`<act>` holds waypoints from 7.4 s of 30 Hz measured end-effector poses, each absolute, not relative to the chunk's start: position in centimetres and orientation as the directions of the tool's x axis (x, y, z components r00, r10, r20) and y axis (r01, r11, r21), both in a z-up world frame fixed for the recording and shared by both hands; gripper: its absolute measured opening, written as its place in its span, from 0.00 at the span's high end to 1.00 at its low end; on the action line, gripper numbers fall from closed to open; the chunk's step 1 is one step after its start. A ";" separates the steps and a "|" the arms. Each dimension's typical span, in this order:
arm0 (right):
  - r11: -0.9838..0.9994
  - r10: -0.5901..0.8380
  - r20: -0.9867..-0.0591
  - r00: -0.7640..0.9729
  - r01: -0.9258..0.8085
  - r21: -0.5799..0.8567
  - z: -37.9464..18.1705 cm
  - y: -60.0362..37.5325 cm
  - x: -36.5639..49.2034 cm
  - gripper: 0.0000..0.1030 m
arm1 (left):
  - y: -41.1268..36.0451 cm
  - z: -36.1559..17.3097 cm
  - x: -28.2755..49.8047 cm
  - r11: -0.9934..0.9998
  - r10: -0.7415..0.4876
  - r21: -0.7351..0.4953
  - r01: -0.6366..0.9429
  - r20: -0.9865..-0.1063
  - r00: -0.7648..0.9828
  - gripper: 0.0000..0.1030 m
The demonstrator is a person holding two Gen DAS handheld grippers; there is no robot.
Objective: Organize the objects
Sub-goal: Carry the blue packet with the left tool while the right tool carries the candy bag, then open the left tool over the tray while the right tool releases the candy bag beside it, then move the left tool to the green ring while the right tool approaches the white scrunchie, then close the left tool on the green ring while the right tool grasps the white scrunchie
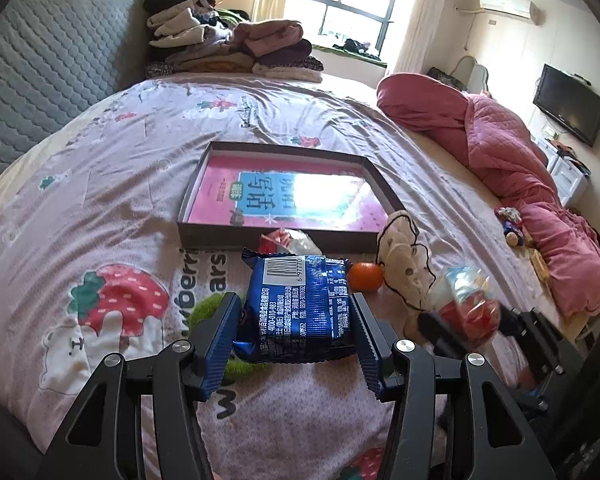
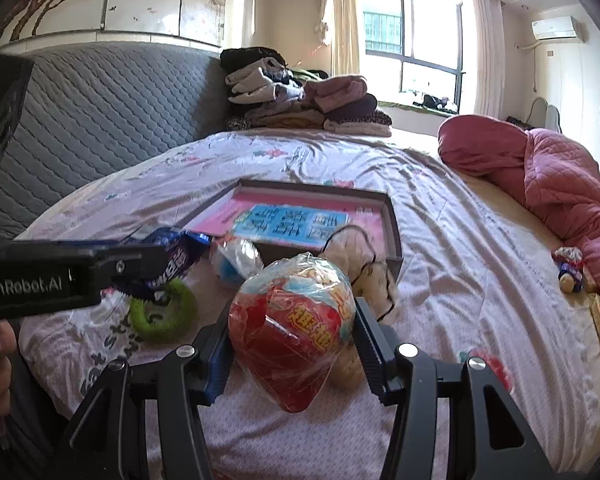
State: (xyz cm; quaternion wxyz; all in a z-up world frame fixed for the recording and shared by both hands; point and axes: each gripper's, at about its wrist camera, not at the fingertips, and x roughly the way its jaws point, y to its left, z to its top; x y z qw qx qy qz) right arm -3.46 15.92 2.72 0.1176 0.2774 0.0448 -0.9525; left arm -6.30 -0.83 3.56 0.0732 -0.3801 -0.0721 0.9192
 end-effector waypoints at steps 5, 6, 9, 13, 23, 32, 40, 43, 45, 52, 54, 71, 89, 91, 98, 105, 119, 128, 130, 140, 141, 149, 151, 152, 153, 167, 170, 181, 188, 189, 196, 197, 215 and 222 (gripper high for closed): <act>-0.970 -0.195 -0.504 -0.842 0.243 -0.030 4.3 16.1 -4.5 0.47 | -1.0 4.1 -7.3 -0.982 0.173 -0.178 -0.068 -0.679 -0.714 0.46; -0.970 -0.195 -0.499 -0.844 0.242 -0.031 4.7 16.1 -4.8 0.47 | -1.1 4.2 -7.6 -0.982 0.170 -0.177 -0.066 -0.678 -0.715 0.46; -0.969 -0.197 -0.492 -0.848 0.244 -0.032 5.1 16.1 -5.6 0.47 | -1.1 4.4 -8.3 -0.985 0.157 -0.162 -0.063 -0.671 -0.725 0.46; -0.968 -0.200 -0.486 -0.850 0.249 -0.038 5.4 15.9 -6.5 0.47 | -1.2 4.6 -9.4 -0.986 0.148 -0.155 -0.058 -0.665 -0.732 0.46; -0.963 -0.198 -0.474 -0.858 0.260 -0.067 6.4 15.0 -9.8 0.47 | -1.2 4.3 -12.5 -0.990 0.127 -0.129 -0.055 -0.660 -0.740 0.46; -0.963 -0.184 -0.481 -0.857 0.254 -0.085 6.9 14.6 -14.1 0.47 | -1.7 4.2 -15.9 -0.991 0.121 -0.125 -0.050 -0.660 -0.742 0.46; -0.964 -0.174 -0.501 -0.848 0.250 -0.089 6.5 14.8 -17.3 0.47 | -1.9 3.8 -18.6 -0.993 0.098 -0.109 -0.034 -0.665 -0.741 0.46; -0.964 -0.166 -0.518 -0.839 0.250 -0.095 5.9 14.8 -18.5 0.47 | -2.0 3.4 -19.8 -0.994 0.092 -0.104 -0.029 -0.671 -0.736 0.46; -0.962 -0.164 -0.536 -0.828 0.255 -0.099 5.5 14.9 -19.4 0.47 | -2.1 3.0 -20.7 -0.996 0.074 -0.086 -0.021 -0.672 -0.737 0.45; -0.963 -0.164 -0.610 -0.776 0.259 -0.071 3.2 15.7 -22.5 0.47 | -2.8 1.4 -24.5 -0.998 0.039 -0.059 0.005 -0.713 -0.701 0.45; -0.965 -0.179 -0.646 -0.742 0.262 -0.033 2.3 16.3 -23.5 0.47 | -2.9 0.7 -25.6 -0.999 0.030 -0.050 0.010 -0.729 -0.684 0.45; -0.956 -0.184 -0.801 -0.570 0.292 0.013 -2.5 17.0 -26.3 0.47 | -3.5 -4.0 -28.8 -0.996 0.048 -0.079 0.031 -0.823 -0.566 0.45; -0.964 -0.165 -0.827 -0.537 0.267 0.019 -3.2 17.2 -26.7 0.45 | -3.4 -4.1 -28.9 -0.997 0.060 -0.082 0.015 -0.835 -0.547 0.44; -0.964 -0.162 -0.824 -0.542 0.266 0.015 -3.0 17.2 -26.7 0.44 | -3.4 -4.0 -28.7 -0.997 0.056 -0.077 0.015 -0.832 -0.552 0.44; -0.963 -0.161 -0.808 -0.567 0.270 0.002 -2.2 17.2 -26.3 0.41 | -3.5 -2.9 -28.2 -0.996 0.060 -0.086 0.018 -0.815 -0.576 0.41; -0.962 -0.184 -0.773 -0.607 0.273 0.015 -0.4 17.4 -25.6 0.39 | -3.6 -1.2 -27.1 -0.996 0.052 -0.088 0.031 -0.798 -0.601 0.39; -0.953 -0.231 -0.640 -0.733 0.303 -0.003 6.0 17.2 -21.8 0.37 | -3.2 5.4 -21.8 -0.996 0.036 -0.087 0.033 -0.688 -0.725 0.33; -0.949 -0.246 -0.563 -0.789 0.313 -0.024 9.0 17.2 -18.3 0.37 | -3.7 9.1 -16.9 -0.997 0.011 -0.068 0.038 -0.609 -0.793 0.32; -0.948 -0.245 -0.555 -0.795 0.316 -0.034 9.3 17.3 -17.5 0.37 | -3.8 9.5 -15.9 -0.997 0.012 -0.068 0.037 -0.601 -0.800 0.32; -0.944 -0.253 -0.533 -0.807 0.327 -0.047 9.2 17.7 -13.8 0.36 | -4.5 9.9 -11.7 -0.998 0.005 -0.060 0.037 -0.586 -0.810 0.32; -0.945 -0.253 -0.531 -0.809 0.324 -0.045 9.1 17.9 -13.5 0.36 | -4.4 9.9 -11.3 -0.998 0.005 -0.059 0.037 -0.585 -0.811 0.32; -0.952 -0.232 -0.508 -0.830 0.302 -0.058 8.9 19.0 -11.0 0.36 | -4.4 9.4 -9.0 -0.996 0.045 -0.090 0.009 -0.585 -0.810 0.32; -0.954 -0.226 -0.509 -0.831 0.294 -0.057 8.7 19.4 -10.5 0.36 | -4.3 9.2 -8.3 -0.997 0.024 -0.068 0.019 -0.582 -0.813 0.32; -0.955 -0.222 -0.509 -0.832 0.291 -0.059 8.5 19.5 -10.3 0.36 | -4.2 9.0 -8.1 -0.998 0.021 -0.064 0.020 -0.583 -0.812 0.32; -0.956 -0.218 -0.511 -0.831 0.287 -0.058 8.3 19.6 -10.1 0.36 | -4.2 8.8 -7.9 -0.998 0.023 -0.065 0.018 -0.589 -0.808 0.32; -0.960 -0.198 -0.577 -0.792 0.277 -0.051 5.1 20.1 -8.5 0.36 | -3.9 5.2 -6.4 -0.999 -0.011 -0.022 0.033 -0.640 -0.768 0.32; -0.960 -0.194 -0.588 -0.785 0.274 -0.050 4.5 20.1 -8.4 0.36 | -3.9 4.5 -6.3 -0.999 -0.028 -0.010 0.045 -0.647 -0.762 0.32; -0.965 -0.188 -0.628 -0.755 0.259 -0.023 2.8 20.3 -8.2 0.36 | -3.6 2.8 -6.2 -0.999 -0.044 0.012 0.049 -0.675 -0.736 0.31; -0.968 -0.183 -0.638 -0.748 0.249 -0.014 2.4 20.6 -8.4 0.36 | -3.0 2.0 -5.8 -0.998 -0.058 0.039 0.042 -0.685 -0.726 0.32; -0.969 -0.180 -0.641 -0.746 0.246 -0.015 2.3 20.6 -8.4 0.36 | -3.0 1.8 -5.8 -0.998 -0.056 0.042 0.038 -0.689 -0.723 0.32; -0.969 -0.173 -0.657 -0.733 0.246 -0.020 1.6 20.3 -8.9 0.36 | -3.0 0.2 -6.4 -0.998 -0.061 0.051 0.034 -0.716 -0.696 0.32; -0.969 -0.171 -0.660 -0.732 0.245 -0.021 1.5 20.3 -8.9 0.36 | -3.0 0.0 -6.5 -0.998 -0.061 0.051 0.034 -0.719 -0.692 0.32; -0.967 -0.151 -0.693 -0.705 0.250 -0.043 -0.4 19.5 -10.0 0.36 | -4.1 -3.6 -8.5 -0.998 -0.069 0.051 0.047 -0.773 -0.630 0.31; -0.967 -0.141 -0.703 -0.697 0.248 -0.052 -1.1 19.2 -10.7 0.36 | -4.5 -5.2 -9.5 -0.998 -0.068 0.046 0.053 -0.792 -0.606 0.31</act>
